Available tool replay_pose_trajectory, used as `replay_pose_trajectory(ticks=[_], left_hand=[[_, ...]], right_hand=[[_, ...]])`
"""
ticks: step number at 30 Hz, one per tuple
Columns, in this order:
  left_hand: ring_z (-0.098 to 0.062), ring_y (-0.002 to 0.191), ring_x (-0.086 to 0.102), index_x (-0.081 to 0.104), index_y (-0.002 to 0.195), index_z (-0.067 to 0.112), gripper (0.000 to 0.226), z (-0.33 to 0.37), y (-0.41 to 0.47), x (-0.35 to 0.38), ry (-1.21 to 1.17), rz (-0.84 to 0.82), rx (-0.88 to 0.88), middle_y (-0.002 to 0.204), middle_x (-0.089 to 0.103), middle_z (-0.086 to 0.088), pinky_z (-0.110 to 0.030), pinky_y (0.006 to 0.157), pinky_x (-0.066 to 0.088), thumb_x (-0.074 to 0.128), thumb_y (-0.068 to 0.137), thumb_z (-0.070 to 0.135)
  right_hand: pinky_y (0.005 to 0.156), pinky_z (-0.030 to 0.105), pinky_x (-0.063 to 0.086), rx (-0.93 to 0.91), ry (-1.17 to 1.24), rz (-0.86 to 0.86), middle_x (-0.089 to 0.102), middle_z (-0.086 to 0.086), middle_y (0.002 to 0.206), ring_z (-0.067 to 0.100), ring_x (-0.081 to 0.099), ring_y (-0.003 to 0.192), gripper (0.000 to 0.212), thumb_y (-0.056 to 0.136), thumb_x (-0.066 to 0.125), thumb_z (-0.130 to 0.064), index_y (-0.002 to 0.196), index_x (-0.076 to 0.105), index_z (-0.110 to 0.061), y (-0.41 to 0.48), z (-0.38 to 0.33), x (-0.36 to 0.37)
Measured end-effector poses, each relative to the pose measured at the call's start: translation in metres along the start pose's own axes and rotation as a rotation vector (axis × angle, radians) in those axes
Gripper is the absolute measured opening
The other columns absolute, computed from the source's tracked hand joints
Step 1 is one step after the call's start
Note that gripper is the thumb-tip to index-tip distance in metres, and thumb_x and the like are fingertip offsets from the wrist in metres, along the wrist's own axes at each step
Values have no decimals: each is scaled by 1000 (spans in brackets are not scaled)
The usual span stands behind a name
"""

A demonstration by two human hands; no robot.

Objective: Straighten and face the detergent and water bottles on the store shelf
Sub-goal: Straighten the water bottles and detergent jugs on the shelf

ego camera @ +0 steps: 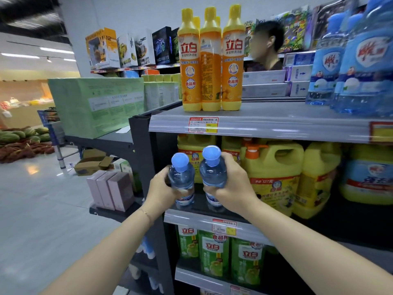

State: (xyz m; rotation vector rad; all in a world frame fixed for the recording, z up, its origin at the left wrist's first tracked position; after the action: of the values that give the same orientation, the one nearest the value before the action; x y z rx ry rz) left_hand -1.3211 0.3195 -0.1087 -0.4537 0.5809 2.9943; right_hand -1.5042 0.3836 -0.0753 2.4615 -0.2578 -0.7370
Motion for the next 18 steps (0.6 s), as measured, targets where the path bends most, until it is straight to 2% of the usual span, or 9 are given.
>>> replay_pose_trajectory(ticks=[2, 5, 9, 12, 13, 14, 16, 18], left_hand=[[-17, 88, 70, 67, 96, 23, 52, 23, -10, -1, -46, -17, 39, 93, 75, 2, -35, 74, 57, 91, 50, 14], [-12, 86, 71, 68, 101, 23, 52, 70, -26, 1, -122, -17, 111, 95, 75, 4, -24, 68, 55, 89, 58, 3], [-6, 76, 70, 69, 86, 32, 44, 140, -43, 6, -157, 37, 238, 85, 75, 10, -19, 62, 56, 88, 59, 5], [-4, 70, 71, 69, 83, 29, 40, 188, -50, 15, -223, 31, 302, 78, 75, 13, -16, 58, 53, 88, 58, 5], [-5, 69, 71, 69, 82, 28, 37, 202, -50, 19, -254, 19, 314, 77, 75, 12, -17, 57, 53, 87, 59, 4], [-5, 68, 71, 69, 80, 28, 35, 216, -49, 24, -283, 12, 323, 76, 75, 11, -17, 56, 53, 86, 60, 4], [-6, 66, 71, 69, 78, 27, 31, 242, -45, 35, -312, 10, 343, 75, 75, 11, -18, 55, 54, 85, 62, 7], [-8, 67, 72, 69, 81, 26, 29, 268, -39, 50, -319, 1, 376, 75, 75, 11, -20, 56, 55, 86, 62, 12]], right_hand=[[84, 37, 52, -83, 39, 53, 60, -6, 111, 14, 60, 101, 70, 64, 83, -10, 122, 47, -23, -6, -23, -17], [84, 37, 53, -171, 80, 143, 62, -8, 112, 10, 61, 101, 77, 64, 86, -17, 128, 43, -23, -11, -58, -51], [78, 42, 56, -253, 95, 247, 64, -8, 113, 12, 66, 98, 82, 69, 81, -36, 135, 35, -22, -15, -94, -103], [73, 29, 53, -304, 88, 329, 60, -30, 99, 0, 63, 86, 84, 70, 78, -40, 136, 34, -15, -14, -113, -143], [75, 26, 51, -317, 75, 360, 57, -34, 100, -2, 61, 88, 81, 71, 78, -38, 135, 35, -13, -13, -118, -157], [82, 29, 52, -327, 66, 391, 57, -31, 109, -1, 60, 96, 80, 71, 77, -39, 134, 36, -14, -10, -122, -171], [91, 43, 51, -343, 54, 441, 58, -7, 125, 16, 60, 112, 81, 71, 75, -45, 135, 34, -16, -6, -130, -195], [92, 47, 50, -358, 34, 485, 58, 2, 124, 22, 59, 113, 79, 72, 73, -47, 135, 35, -18, -2, -132, -220]])
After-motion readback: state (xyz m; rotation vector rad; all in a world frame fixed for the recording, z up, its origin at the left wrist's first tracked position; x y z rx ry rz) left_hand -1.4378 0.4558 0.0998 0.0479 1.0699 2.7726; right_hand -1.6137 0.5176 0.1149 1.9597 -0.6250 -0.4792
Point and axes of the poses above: each hand's wrist, its own y-axis towards the middle knuckle, its own x-axis out of the palm, z = x × y, the point moved 8 cm from there along y, towards the middle knuckle
